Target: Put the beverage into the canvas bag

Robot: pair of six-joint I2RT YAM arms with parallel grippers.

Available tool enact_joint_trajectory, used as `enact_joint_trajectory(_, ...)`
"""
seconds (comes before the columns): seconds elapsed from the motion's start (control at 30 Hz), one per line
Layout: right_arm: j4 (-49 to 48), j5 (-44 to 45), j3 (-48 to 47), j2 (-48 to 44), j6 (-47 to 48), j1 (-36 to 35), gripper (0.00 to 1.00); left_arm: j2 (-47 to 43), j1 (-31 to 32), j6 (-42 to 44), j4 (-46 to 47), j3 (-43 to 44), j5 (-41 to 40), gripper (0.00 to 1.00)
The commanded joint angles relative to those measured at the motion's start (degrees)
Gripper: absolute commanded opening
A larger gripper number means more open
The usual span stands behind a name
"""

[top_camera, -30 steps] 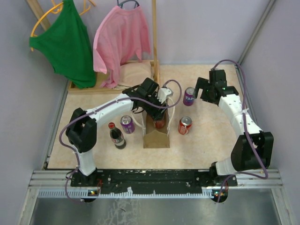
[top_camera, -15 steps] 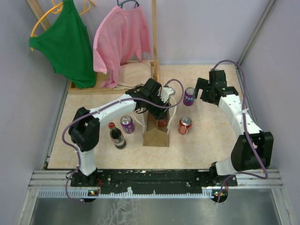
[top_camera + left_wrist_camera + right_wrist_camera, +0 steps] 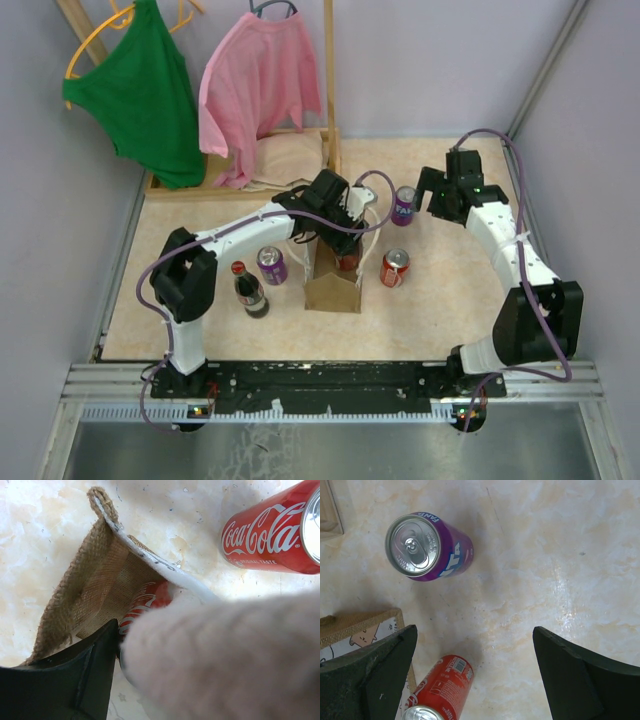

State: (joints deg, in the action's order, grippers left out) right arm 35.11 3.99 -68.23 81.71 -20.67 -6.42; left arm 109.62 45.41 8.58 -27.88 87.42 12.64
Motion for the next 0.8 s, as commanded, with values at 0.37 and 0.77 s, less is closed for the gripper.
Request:
enact_joint_trajectory(0.37,-1.8,-0.5,-0.7,-1.1,0.1,0.4,0.99,-4.3,1.2,-0.2,3.4,3.1,-1.0,0.89)
enact_joint_trajectory(0.77,-1.7,-1.1,-2.7,0.4,0.3,0.7,0.99,-9.5,0.9,0.5,2.9,2.3,-6.7,0.92)
